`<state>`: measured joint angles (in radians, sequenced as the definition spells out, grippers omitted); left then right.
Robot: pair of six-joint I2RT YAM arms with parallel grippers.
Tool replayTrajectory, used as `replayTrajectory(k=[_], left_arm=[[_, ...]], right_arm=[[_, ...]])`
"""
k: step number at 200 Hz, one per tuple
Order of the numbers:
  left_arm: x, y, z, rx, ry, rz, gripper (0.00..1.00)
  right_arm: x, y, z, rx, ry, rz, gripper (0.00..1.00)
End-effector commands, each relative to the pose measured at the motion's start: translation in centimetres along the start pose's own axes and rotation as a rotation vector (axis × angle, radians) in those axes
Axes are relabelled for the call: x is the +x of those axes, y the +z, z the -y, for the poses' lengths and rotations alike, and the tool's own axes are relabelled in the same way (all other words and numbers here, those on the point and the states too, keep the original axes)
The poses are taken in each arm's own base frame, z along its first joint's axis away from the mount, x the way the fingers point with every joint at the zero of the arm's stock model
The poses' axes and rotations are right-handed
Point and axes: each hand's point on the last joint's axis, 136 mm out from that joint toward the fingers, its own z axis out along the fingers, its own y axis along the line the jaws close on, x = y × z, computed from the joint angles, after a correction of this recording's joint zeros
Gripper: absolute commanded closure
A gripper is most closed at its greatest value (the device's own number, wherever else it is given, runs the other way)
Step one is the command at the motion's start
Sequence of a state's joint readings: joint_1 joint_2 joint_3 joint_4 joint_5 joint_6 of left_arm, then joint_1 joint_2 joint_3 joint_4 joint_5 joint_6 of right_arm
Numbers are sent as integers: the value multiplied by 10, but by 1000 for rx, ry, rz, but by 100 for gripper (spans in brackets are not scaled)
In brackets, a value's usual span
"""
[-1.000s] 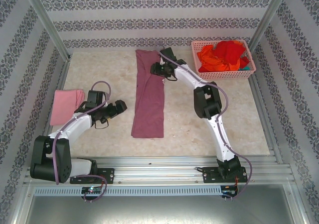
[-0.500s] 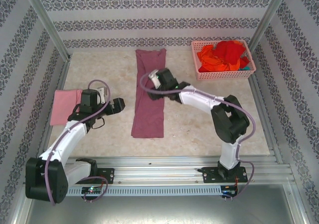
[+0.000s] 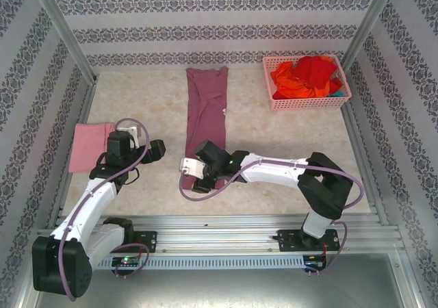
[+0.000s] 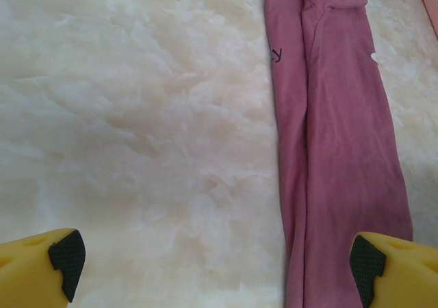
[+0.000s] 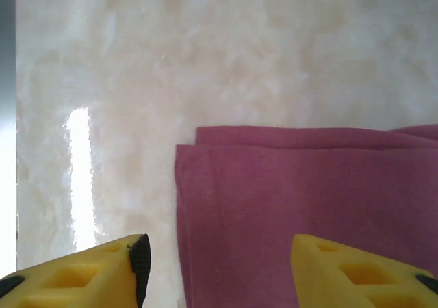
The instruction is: Fold and stack the t-shirts
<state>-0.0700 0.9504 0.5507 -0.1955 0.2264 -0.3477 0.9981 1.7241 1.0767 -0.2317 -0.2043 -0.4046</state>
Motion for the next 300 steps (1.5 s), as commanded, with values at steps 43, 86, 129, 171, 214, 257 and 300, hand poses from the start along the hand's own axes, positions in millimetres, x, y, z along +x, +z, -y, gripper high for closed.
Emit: replayTrajectory(k=[43, 86, 129, 171, 214, 257, 300], left_arm=[[7, -2, -8, -12, -24, 27, 0], [12, -3, -8, -4, -30, 25, 0], [13, -1, -7, 4, -41, 29, 0], [14, 0, -8, 7, -45, 33, 0], [16, 0, -8, 8, -51, 30, 0], [10, 0, -5, 29, -77, 61, 0], [-2, -5, 15, 124, -51, 102, 0]], right_arm=[[30, 29, -8, -90, -44, -162, 50], [49, 43, 1, -69, -32, -228, 52], [65, 47, 9, -59, -23, -318, 57], [81, 50, 10, -54, -43, -395, 95], [65, 29, 0, -60, -75, -353, 100], [55, -7, -24, -139, -57, -318, 100], [44, -33, -19, -113, -96, -316, 100]])
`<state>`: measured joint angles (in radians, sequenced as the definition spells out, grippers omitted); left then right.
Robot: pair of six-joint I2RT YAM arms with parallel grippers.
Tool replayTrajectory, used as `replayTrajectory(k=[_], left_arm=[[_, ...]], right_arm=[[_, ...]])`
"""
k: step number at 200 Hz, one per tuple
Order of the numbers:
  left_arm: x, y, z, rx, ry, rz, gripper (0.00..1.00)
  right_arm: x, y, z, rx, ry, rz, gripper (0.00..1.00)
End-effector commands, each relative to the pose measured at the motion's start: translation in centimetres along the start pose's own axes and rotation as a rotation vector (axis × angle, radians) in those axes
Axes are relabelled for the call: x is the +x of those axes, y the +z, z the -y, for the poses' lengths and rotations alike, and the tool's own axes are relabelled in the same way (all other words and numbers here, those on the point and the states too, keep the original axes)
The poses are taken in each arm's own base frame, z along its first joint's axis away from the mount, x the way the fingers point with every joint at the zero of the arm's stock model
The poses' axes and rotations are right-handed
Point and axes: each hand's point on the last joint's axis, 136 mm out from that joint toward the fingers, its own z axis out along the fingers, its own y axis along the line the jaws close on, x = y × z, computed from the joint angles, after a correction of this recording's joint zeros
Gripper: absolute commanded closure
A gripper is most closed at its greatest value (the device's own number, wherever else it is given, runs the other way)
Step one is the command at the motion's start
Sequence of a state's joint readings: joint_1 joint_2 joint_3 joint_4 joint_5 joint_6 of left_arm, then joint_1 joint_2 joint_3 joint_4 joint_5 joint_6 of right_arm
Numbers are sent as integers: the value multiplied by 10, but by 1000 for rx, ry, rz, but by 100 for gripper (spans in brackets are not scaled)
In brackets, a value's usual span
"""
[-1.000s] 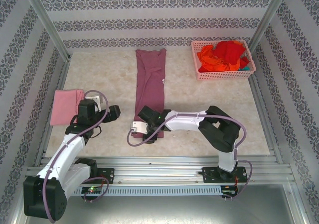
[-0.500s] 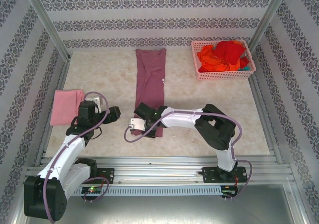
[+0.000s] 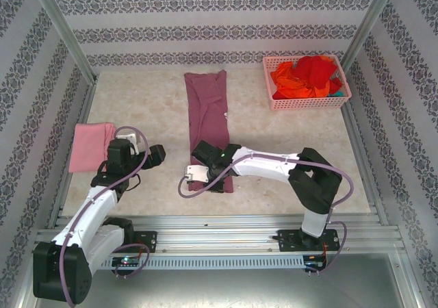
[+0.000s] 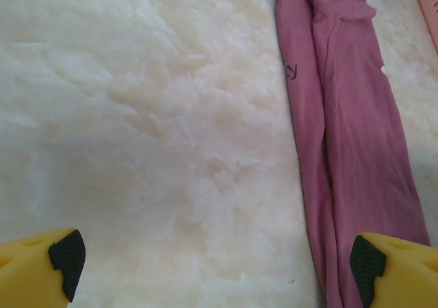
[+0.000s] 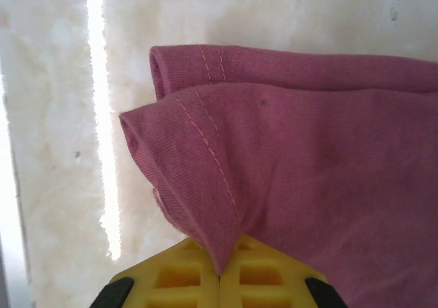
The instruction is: Fold and stack the t-shirts
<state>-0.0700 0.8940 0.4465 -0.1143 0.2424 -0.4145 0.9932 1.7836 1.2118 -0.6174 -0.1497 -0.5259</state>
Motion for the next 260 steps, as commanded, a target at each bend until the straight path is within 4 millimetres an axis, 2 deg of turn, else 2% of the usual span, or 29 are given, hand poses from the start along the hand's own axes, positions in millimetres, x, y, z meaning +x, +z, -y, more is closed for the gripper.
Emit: replayTrajectory(k=[1, 27, 46, 75, 99, 132, 163, 214, 260], left_arm=[[-19, -6, 20, 102, 11, 77, 0], [-37, -26, 46, 190, 97, 164, 0], [-48, -46, 51, 177, 169, 208, 0], [-48, -65, 61, 186, 334, 184, 0], [-34, -69, 71, 240, 428, 88, 0], [-13, -74, 67, 240, 591, -12, 0], [-10, -76, 67, 251, 667, 15, 0], [1, -69, 64, 271, 700, -9, 0], [9, -65, 64, 289, 678, -39, 0]], right_arm=[[3, -21, -9, -20, -38, -21, 100], [-1, -38, 12, 23, -47, -20, 100], [-2, -47, 26, 40, -47, -17, 100], [-5, -57, 52, 81, -46, 9, 100], [-7, -65, 78, 118, -38, 14, 100], [-9, -70, 113, 166, -32, 17, 100], [-12, -69, 148, 211, -19, 17, 100], [-12, -58, 191, 261, -32, -38, 100], [-12, -52, 219, 303, -45, -65, 100]])
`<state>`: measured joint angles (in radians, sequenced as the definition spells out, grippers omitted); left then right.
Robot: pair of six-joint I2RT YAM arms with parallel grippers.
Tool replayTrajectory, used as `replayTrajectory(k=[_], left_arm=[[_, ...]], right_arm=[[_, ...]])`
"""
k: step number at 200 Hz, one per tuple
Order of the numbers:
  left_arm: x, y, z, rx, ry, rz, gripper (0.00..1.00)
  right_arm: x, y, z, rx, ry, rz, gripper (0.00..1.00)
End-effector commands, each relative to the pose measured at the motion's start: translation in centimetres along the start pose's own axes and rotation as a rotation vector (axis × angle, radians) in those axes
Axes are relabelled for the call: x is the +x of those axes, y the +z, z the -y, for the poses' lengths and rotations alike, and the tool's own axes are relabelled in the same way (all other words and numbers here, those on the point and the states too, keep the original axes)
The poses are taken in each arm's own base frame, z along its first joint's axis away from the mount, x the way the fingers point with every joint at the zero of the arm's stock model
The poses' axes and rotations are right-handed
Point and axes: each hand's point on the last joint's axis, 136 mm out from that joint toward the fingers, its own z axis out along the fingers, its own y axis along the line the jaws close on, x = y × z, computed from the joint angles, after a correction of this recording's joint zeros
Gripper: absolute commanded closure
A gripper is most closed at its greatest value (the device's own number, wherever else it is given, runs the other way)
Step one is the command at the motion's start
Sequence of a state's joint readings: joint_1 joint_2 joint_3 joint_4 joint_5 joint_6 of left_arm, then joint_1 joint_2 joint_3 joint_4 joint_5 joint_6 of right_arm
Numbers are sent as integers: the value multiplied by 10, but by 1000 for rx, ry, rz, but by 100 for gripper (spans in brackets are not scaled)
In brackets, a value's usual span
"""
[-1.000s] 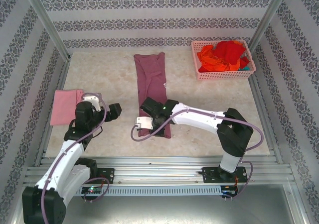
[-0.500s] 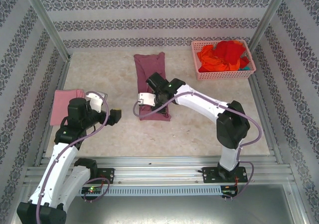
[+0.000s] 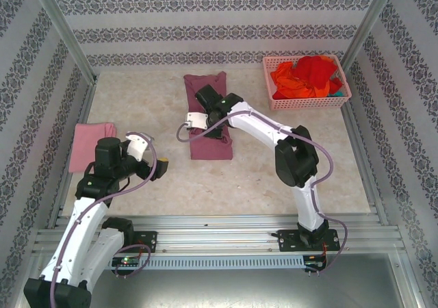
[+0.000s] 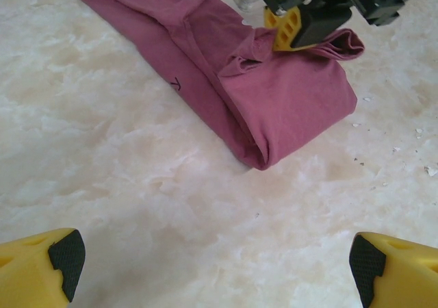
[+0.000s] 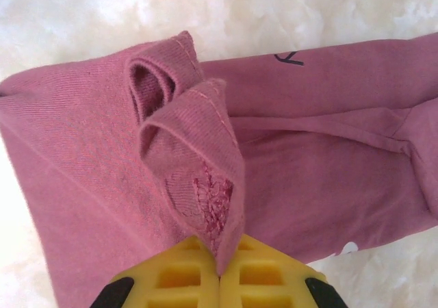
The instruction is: Fold and stack the t-shirts
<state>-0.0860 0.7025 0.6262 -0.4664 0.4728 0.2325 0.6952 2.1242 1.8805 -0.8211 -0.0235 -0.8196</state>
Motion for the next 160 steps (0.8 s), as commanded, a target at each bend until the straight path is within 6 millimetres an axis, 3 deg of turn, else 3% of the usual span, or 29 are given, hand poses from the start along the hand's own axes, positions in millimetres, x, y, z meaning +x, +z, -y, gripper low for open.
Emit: replayTrajectory(k=[1, 66, 160], left_arm=[[10, 3, 10, 49, 17, -19, 0], [5, 4, 11, 59, 3, -13, 0], [3, 11, 13, 94, -18, -9, 0]], right_arm=[[6, 2, 17, 34, -25, -34, 100], [-2, 16, 50, 114, -37, -20, 100], [-9, 42, 71, 145, -36, -21, 100]])
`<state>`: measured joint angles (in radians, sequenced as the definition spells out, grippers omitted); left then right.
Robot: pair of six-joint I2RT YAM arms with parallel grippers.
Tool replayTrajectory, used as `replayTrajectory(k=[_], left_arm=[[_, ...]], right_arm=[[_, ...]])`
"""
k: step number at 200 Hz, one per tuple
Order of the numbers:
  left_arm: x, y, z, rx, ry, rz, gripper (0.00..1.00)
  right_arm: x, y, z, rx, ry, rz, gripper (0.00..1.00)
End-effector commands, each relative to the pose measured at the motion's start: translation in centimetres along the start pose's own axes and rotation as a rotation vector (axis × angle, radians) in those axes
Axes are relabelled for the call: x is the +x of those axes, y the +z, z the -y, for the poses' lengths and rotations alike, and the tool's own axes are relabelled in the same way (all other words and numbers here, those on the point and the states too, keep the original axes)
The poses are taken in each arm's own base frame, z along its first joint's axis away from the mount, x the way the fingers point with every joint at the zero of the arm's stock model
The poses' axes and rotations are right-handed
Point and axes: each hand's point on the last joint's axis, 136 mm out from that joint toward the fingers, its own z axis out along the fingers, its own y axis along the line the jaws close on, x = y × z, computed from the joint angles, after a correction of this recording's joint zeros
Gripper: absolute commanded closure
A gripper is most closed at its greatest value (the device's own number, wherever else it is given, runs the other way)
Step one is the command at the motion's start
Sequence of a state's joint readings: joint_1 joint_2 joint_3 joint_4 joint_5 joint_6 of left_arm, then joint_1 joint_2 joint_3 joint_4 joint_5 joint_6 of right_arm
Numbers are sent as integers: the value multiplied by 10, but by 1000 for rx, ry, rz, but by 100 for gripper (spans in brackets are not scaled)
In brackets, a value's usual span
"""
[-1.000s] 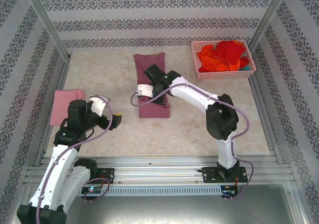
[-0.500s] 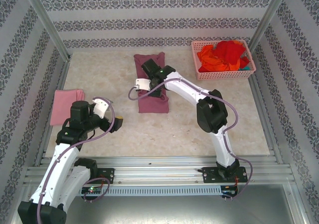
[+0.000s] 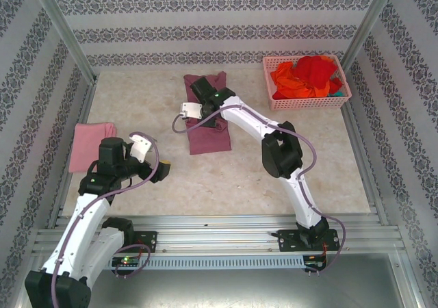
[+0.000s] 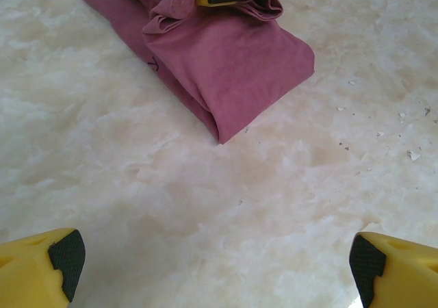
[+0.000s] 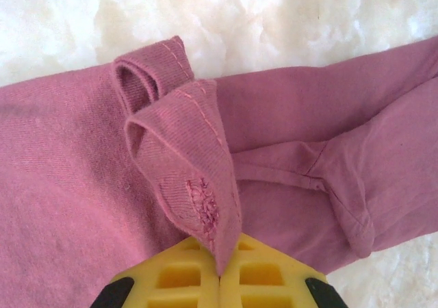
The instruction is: Fold and stack the t-shirts
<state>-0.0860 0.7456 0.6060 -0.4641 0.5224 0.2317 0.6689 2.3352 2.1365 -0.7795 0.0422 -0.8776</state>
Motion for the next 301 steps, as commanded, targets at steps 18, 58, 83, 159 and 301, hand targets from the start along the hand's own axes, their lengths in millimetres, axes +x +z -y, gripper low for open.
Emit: replayTrajectory(k=[18, 58, 83, 159, 301], left_arm=[[-9, 2, 7, 43, -4, 26, 0], [-11, 3, 8, 56, -25, 27, 0], [-14, 3, 9, 64, -41, 35, 0], [-21, 5, 13, 101, -96, 64, 0], [-39, 32, 19, 112, -234, 119, 0]], right_arm=[[11, 13, 17, 38, -4, -39, 100], [21, 23, 24, 54, 9, -71, 100], [24, 29, 23, 45, 15, -74, 100], [17, 43, 21, 32, 38, -25, 98], [14, -31, -9, 92, 259, 236, 48]])
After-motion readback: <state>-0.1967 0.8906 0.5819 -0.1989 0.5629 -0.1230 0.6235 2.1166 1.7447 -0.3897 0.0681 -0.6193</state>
